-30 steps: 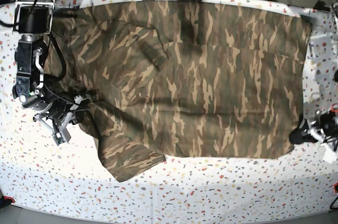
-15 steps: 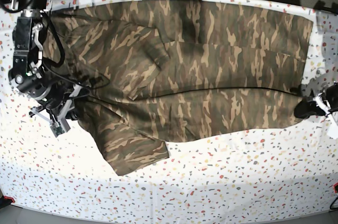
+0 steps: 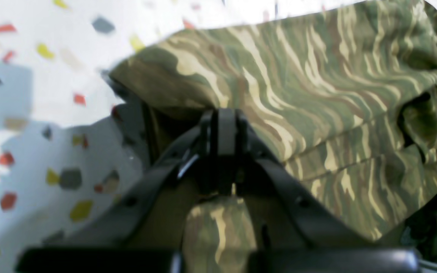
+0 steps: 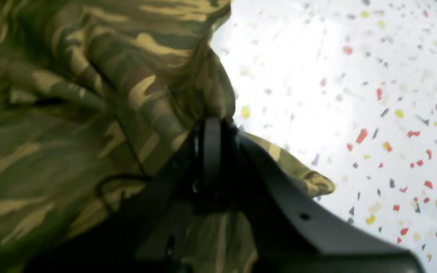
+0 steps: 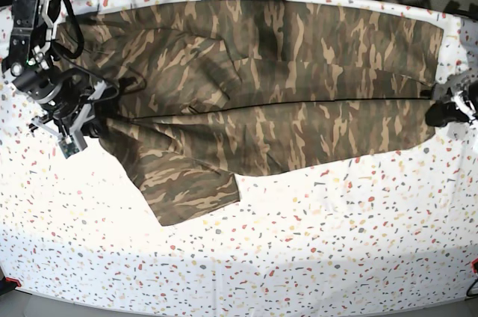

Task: Fold the T-shirt properly
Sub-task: 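Carry the hem with both grippers toward the collar, folding the shirt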

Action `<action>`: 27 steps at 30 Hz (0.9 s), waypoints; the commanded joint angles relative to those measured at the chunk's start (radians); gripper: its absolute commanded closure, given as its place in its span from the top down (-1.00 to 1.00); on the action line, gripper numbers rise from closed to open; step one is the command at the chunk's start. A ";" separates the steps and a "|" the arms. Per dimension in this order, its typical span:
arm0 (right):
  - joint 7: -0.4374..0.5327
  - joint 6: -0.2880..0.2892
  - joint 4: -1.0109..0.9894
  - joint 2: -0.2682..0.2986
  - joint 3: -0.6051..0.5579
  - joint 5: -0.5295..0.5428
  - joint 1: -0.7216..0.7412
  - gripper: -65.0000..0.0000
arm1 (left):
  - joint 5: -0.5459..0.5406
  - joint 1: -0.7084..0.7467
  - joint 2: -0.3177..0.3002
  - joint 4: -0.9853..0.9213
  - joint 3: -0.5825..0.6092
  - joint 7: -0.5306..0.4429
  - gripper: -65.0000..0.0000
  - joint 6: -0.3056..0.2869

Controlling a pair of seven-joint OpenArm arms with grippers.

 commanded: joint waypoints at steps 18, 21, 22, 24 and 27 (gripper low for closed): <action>-0.095 -0.016 0.035 0.016 0.008 0.006 0.008 -0.02 | -0.022 0.017 -0.006 0.014 -0.012 -0.078 -0.13 -0.009; -0.074 -0.068 0.035 0.015 0.008 0.009 0.047 -0.03 | -0.001 0.016 -0.006 0.014 -0.012 -0.161 -0.13 -0.009; -0.044 -0.091 0.034 0.013 0.008 0.010 0.067 -0.03 | 0.018 0.014 -0.006 0.014 -0.012 -0.204 -0.13 -0.009; 0.034 -0.121 0.014 0.004 0.007 0.024 0.126 -0.03 | 0.064 0.001 0.004 0.014 -0.012 -0.269 -0.13 -0.009; 0.045 -0.126 -0.116 -0.021 0.006 0.075 0.272 -0.03 | 0.117 -0.035 0.047 0.014 -0.012 -0.276 -0.13 -0.009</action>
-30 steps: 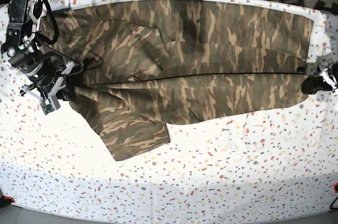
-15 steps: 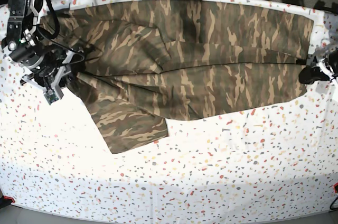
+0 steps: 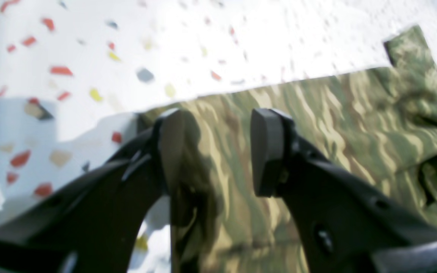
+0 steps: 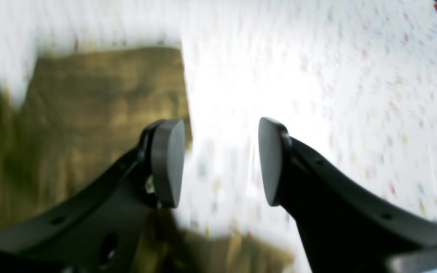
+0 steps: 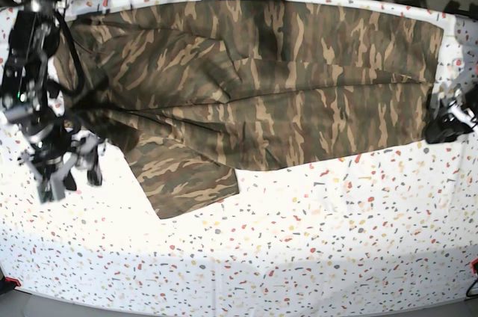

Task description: Fold the T-shirt properly

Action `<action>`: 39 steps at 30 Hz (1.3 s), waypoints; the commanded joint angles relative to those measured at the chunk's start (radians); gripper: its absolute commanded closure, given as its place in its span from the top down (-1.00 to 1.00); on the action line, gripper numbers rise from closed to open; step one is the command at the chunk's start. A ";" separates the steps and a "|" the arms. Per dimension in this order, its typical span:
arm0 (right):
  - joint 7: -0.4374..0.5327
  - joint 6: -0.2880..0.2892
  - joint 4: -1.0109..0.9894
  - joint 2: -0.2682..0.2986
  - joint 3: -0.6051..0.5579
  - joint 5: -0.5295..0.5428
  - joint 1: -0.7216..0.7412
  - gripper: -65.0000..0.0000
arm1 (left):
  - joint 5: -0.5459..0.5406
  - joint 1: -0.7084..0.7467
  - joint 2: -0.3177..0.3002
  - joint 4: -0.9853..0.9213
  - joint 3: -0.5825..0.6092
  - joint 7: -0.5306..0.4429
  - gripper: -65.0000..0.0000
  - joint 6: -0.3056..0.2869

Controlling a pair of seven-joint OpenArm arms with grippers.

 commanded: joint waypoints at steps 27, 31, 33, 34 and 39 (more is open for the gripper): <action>0.163 0.124 -1.144 -0.100 -0.336 -0.083 0.653 -0.05 | 0.067 -0.033 0.103 0.014 -0.006 0.002 -0.13 -0.010; 0.171 0.121 -1.144 -0.133 -0.336 -0.143 0.635 -0.29 | 0.068 -0.033 0.103 0.014 -0.006 0.009 -0.13 -0.010; 0.166 0.108 -1.144 -0.135 -0.336 -0.150 0.636 -0.32 | 0.067 -0.033 0.103 0.014 -0.006 0.009 -0.13 -0.010; 0.165 0.105 -1.144 -0.134 -0.336 -0.150 0.638 -0.42 | 0.068 -0.033 0.103 0.014 -0.006 0.009 -0.13 -0.010; 0.163 0.106 -1.120 -0.129 -0.336 -0.150 0.639 -1.00 | 0.067 -0.034 0.103 0.014 -0.006 0.008 -0.13 -0.010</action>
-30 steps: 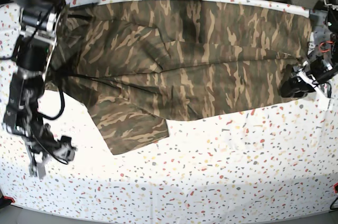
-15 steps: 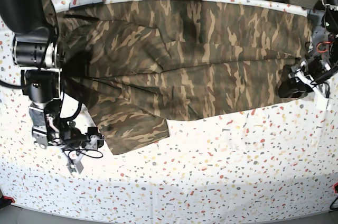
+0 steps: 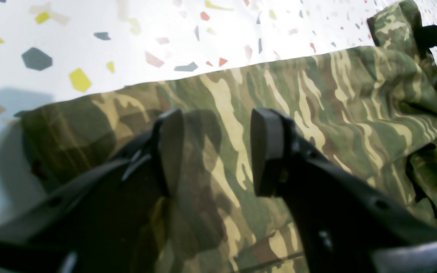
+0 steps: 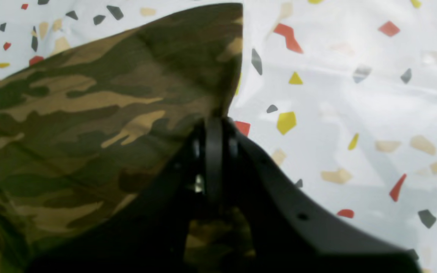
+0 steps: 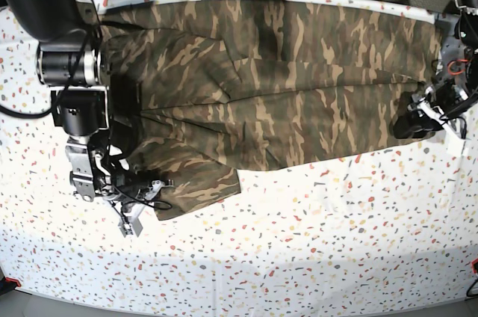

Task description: Fold the T-shirt properly

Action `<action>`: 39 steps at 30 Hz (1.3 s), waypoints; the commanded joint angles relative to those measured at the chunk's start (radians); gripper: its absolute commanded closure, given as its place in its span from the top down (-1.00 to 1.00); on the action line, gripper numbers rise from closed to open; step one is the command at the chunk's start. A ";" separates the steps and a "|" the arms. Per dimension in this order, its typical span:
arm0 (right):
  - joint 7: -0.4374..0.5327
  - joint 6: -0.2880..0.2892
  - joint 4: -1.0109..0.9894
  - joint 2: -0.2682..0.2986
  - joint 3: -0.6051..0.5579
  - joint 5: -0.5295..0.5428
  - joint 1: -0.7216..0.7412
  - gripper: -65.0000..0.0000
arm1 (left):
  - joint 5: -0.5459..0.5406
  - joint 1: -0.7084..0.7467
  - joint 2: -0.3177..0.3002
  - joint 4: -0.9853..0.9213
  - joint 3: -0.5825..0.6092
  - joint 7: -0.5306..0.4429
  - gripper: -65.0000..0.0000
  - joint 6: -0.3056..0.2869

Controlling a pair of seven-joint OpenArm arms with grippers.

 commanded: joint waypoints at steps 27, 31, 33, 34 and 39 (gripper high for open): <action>-0.162 0.047 0.329 0.003 0.001 0.170 0.030 -1.00 | 0.376 -0.124 0.008 0.013 -0.005 -0.048 -0.14 0.074; -0.166 0.047 0.329 0.003 0.001 0.170 0.030 -1.00 | 0.404 -0.120 0.028 -0.022 -0.004 -0.023 -0.14 0.071; -0.166 0.047 0.329 0.003 0.001 0.170 0.030 -1.00 | 0.404 -0.122 0.031 -0.049 -0.004 -0.037 -0.14 0.072; -0.166 0.047 0.329 0.003 0.001 0.171 0.030 -1.00 | 0.404 -0.126 0.031 -0.059 -0.004 -0.044 -0.14 0.072; -0.172 0.047 0.329 0.004 0.001 0.180 0.030 -1.00 | 0.403 -0.125 0.031 -0.064 -0.004 -0.056 -0.45 0.073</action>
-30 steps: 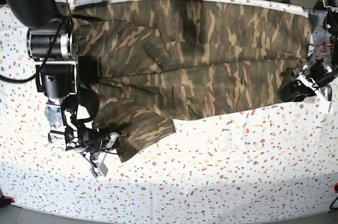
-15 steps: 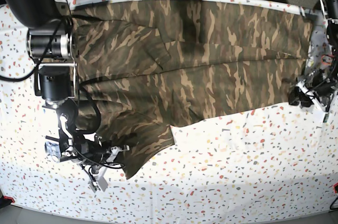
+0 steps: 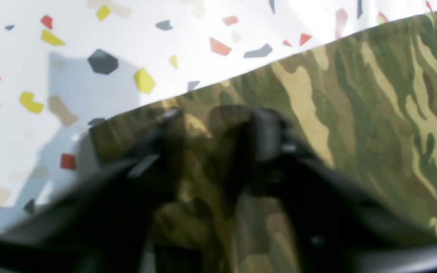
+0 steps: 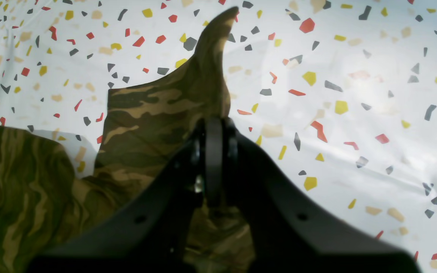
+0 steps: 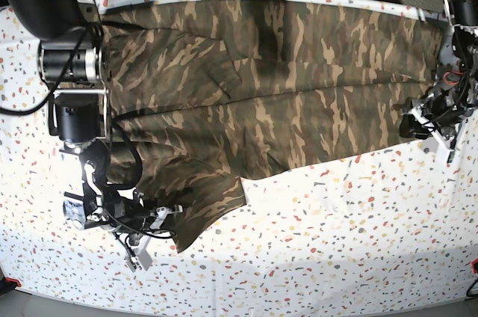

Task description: Fold the T-shirt properly

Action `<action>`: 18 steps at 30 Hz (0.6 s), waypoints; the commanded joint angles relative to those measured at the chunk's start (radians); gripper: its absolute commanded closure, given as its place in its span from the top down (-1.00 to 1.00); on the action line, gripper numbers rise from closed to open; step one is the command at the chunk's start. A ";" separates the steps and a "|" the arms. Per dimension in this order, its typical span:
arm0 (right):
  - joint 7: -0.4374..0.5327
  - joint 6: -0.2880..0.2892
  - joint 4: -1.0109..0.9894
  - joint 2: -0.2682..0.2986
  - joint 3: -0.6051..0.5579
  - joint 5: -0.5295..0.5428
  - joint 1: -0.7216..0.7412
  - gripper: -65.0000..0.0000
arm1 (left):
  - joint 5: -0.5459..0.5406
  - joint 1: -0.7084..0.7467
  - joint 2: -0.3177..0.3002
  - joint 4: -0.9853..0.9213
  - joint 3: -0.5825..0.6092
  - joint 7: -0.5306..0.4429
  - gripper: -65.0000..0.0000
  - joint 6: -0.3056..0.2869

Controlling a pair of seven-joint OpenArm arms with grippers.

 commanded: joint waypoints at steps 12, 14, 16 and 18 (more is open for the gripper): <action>-0.042 0.009 0.048 0.012 0.002 0.086 0.039 -1.00 | -0.091 -0.017 -0.043 0.025 -0.005 -0.008 -1.00 -0.005; -0.043 0.009 0.058 0.014 0.002 0.086 0.039 -1.00 | -0.087 -0.017 -0.060 0.032 -0.005 -0.017 -1.00 -0.005; -0.043 0.009 0.059 0.014 0.002 0.086 0.039 -1.00 | -0.087 -0.019 -0.078 0.032 -0.005 -0.019 -1.00 -0.007; -0.043 0.009 0.059 0.014 0.002 0.086 0.039 -1.00 | -0.087 -0.019 -0.092 0.032 -0.005 -0.016 -0.74 -0.007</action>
